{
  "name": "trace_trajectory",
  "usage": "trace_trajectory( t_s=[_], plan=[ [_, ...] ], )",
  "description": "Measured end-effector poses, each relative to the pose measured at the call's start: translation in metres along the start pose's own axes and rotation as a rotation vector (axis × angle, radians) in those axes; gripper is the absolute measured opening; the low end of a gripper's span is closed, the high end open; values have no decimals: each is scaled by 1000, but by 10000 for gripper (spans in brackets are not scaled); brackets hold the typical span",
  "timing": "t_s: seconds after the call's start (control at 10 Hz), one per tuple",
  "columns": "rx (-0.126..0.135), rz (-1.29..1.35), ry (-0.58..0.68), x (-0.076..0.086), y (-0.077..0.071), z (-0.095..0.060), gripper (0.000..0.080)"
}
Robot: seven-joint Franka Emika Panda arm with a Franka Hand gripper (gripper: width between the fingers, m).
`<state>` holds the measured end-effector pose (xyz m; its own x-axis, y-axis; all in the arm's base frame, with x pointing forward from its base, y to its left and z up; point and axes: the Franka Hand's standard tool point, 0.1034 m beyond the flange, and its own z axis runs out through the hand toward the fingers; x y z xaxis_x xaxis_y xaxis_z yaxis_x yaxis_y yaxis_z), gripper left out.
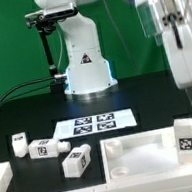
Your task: Assemble one leg
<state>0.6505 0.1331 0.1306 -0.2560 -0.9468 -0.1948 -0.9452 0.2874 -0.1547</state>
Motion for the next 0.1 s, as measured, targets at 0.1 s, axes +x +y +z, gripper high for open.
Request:
trace_trajectory(
  t_s=[0.1],
  plan=[
    [-5,-1,5,1,3,5,643]
  ],
)
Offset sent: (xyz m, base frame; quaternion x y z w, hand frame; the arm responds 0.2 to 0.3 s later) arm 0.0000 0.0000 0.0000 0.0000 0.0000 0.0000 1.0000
